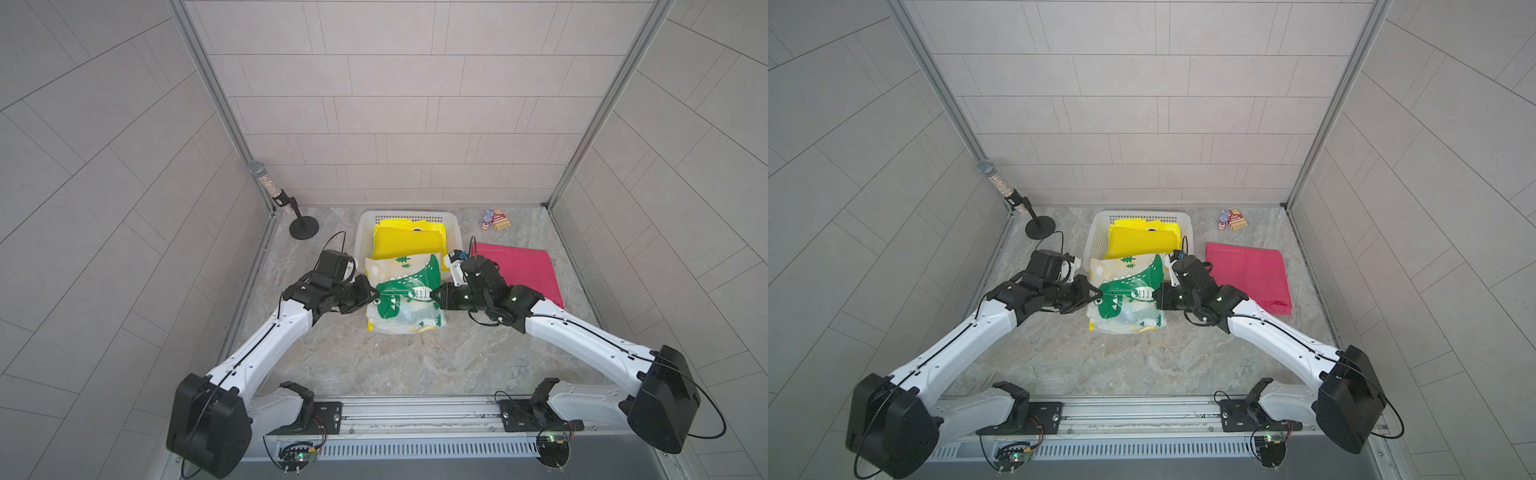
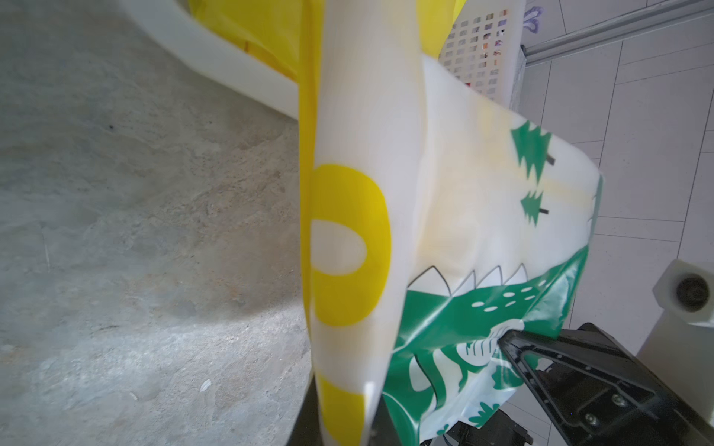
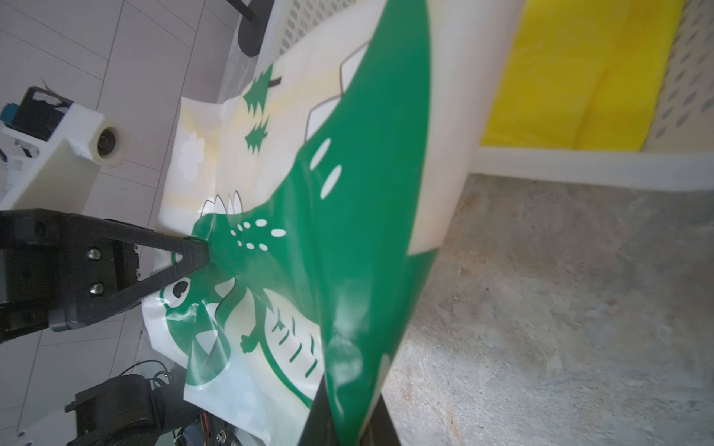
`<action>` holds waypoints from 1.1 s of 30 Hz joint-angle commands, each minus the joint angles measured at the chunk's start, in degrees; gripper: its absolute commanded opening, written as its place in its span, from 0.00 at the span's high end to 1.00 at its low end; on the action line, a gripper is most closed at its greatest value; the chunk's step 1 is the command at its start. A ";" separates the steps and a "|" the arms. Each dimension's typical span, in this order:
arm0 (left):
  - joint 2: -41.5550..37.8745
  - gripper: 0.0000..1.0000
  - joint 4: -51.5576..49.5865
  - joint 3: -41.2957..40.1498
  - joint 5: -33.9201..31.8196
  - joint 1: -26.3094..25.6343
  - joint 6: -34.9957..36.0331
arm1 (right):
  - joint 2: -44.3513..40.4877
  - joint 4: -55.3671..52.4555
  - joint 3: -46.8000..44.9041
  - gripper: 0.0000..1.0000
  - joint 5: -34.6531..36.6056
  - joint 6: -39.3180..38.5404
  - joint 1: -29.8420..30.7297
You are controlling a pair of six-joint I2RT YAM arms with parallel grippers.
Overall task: Put the folded raincoat in the basket
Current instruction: Place the raincoat in the basket.
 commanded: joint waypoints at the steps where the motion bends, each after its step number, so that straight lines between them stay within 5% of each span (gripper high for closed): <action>1: 5.97 1.00 -2.78 8.14 -1.26 0.29 3.31 | 1.78 -4.28 5.50 1.00 -3.79 -3.18 -4.05; 19: 41.22 1.00 -7.13 46.53 0.90 9.77 10.84 | 29.54 -4.85 30.55 1.00 -13.77 -8.73 -18.20; 33: 55.59 1.00 -4.57 54.24 1.68 9.81 12.84 | 44.39 -3.32 37.87 1.00 -15.52 -11.11 -19.87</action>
